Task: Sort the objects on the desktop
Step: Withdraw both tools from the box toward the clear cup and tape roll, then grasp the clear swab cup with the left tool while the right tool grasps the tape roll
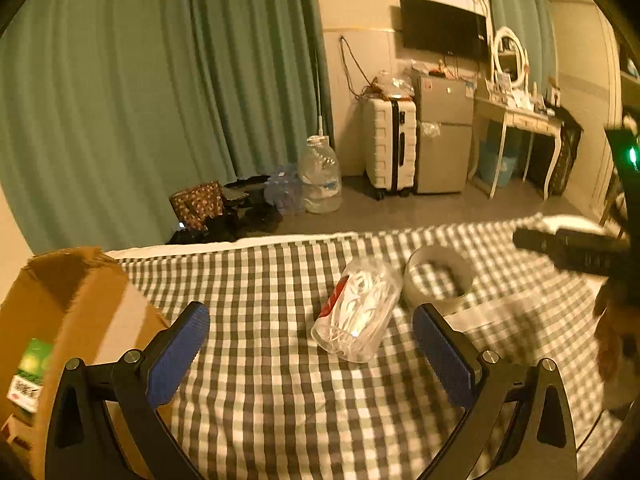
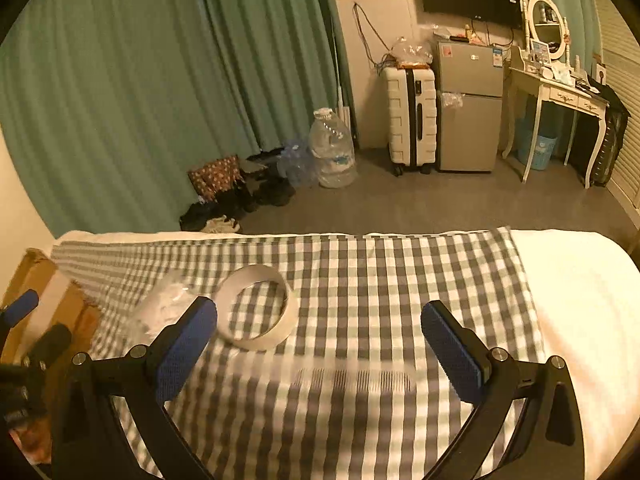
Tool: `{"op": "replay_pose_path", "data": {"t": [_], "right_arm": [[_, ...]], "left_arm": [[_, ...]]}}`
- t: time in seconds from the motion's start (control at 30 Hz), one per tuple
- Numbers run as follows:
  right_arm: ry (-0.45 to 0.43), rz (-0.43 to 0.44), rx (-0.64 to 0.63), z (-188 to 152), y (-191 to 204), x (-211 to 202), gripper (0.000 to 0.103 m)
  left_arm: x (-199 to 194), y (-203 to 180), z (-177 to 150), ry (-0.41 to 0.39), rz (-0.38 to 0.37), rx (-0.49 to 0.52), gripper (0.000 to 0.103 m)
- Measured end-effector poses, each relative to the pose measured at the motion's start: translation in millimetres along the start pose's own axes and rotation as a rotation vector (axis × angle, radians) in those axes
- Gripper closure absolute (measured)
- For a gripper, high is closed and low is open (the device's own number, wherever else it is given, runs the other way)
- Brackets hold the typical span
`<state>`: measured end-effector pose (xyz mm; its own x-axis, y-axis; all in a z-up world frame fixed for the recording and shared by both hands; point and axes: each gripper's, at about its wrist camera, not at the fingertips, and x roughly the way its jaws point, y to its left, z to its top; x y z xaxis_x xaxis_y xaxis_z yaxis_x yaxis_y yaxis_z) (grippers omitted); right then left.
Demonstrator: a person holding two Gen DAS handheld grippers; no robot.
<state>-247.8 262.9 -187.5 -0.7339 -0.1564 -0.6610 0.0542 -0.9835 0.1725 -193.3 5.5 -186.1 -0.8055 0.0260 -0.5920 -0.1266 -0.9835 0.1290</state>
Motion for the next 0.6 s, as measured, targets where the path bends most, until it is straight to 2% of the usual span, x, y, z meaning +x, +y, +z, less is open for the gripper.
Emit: {"op": "replay_pose_path", "data": {"t": [0.1, 0.3, 0.5, 0.6], "right_arm": [[0.028, -0.011, 0.001, -3.3, -3.1, 18.6, 0.005], [0.069, -0.011, -0.029, -9.6, 6.9, 45.7, 0.01], [0.106, -0.006, -0.122, -20.2, 23.8, 76.3, 0.025], [0.141, -0.024, -0.138, -33.1, 21.8, 93.9, 0.031]], "left_arm": [[26.4, 0.0, -10.9, 0.055, 0.0, 0.009, 0.0], [62.1, -0.5, -12.4, 0.073, -0.056, -0.045, 0.0], [95.2, -10.3, -19.8, 0.101, -0.095, -0.035, 0.0], [111.4, -9.1, -29.5, 0.15, -0.115, -0.045, 0.0]]}}
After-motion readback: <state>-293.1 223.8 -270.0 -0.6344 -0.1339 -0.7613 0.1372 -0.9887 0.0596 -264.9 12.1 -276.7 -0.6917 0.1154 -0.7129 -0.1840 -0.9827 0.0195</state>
